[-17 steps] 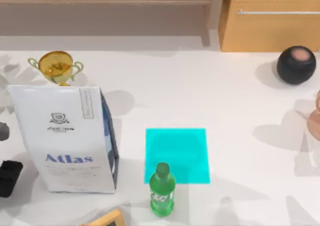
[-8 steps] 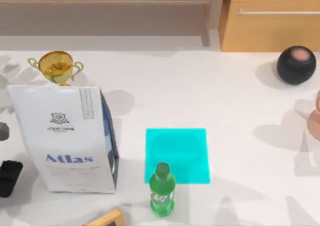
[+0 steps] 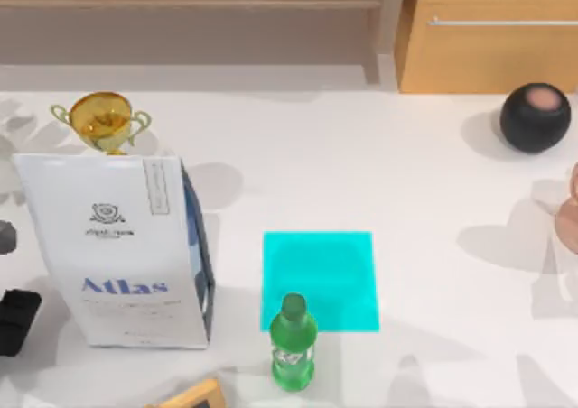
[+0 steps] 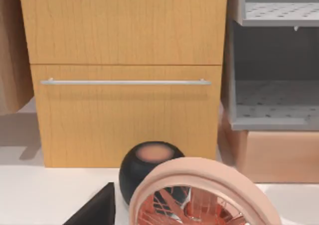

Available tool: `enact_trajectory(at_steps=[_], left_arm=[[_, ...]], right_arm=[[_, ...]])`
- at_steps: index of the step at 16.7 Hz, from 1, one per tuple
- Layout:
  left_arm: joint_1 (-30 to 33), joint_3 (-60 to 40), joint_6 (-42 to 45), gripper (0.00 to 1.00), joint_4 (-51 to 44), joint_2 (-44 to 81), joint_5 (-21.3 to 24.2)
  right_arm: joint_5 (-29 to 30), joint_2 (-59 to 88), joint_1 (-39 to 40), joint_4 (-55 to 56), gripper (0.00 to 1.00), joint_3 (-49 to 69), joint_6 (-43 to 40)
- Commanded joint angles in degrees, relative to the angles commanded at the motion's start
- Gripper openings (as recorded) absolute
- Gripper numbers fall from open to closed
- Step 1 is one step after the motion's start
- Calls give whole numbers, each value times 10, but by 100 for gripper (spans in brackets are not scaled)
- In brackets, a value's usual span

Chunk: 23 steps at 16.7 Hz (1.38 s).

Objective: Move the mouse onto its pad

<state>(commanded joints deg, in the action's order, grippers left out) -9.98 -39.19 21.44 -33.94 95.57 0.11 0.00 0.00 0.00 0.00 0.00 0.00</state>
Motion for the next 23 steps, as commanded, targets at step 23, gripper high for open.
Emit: enact_trajectory(at_steps=[23], left_arm=[[-1, -175, -2, 0, -294, -136, 5]], right_arm=[[0, 0, 0, 0, 100, 0, 0]])
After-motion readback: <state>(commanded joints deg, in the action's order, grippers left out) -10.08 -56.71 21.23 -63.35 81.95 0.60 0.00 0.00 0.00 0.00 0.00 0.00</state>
